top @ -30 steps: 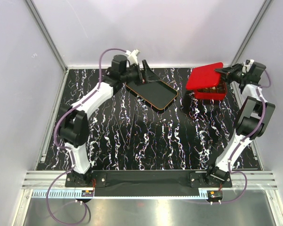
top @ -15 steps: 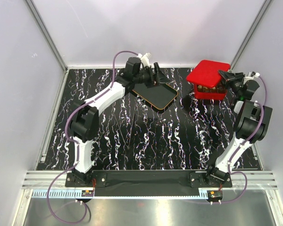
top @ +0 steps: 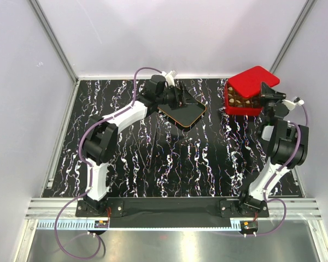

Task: Pack the chocolate

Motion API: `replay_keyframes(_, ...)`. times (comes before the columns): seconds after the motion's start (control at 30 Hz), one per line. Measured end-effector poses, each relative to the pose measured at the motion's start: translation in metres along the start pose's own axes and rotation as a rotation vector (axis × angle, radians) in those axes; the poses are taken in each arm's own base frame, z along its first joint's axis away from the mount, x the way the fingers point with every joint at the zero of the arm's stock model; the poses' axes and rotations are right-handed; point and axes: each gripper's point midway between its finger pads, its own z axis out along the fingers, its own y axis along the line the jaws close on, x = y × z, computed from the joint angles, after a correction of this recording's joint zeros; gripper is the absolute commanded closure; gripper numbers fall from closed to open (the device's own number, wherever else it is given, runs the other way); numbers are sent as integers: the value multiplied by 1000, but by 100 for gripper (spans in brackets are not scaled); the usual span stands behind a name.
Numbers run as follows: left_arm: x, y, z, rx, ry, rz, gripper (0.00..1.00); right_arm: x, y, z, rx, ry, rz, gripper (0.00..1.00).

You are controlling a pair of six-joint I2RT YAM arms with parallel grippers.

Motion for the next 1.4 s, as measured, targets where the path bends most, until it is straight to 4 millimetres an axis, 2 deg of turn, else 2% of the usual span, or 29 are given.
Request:
replay_keyframes(0.23, 17, 16, -3, -30, 26, -21, 18, 17, -29, 1, 80, -114, 12, 98)
replay_keyframes(0.43, 18, 5, -18, -20, 14, 6, 18, 20, -81, -1, 190, -173, 14, 98)
replay_keyframes(0.53, 14, -4, -22, -5, 0, 25, 18, 17, -94, 2, 204, -205, 24, 98)
replay_keyframes(0.7, 13, -7, -25, 3, -8, 37, 18, 16, -97, 9, 185, -217, 55, 100)
replay_keyframes(1.17, 17, -2, -24, 1, -7, 32, 18, 12, -82, 25, 137, -225, 71, 100)
replay_keyframes(1.4, 19, 1, -24, -4, -7, 29, 18, 19, -94, 29, 150, -217, 86, 98)
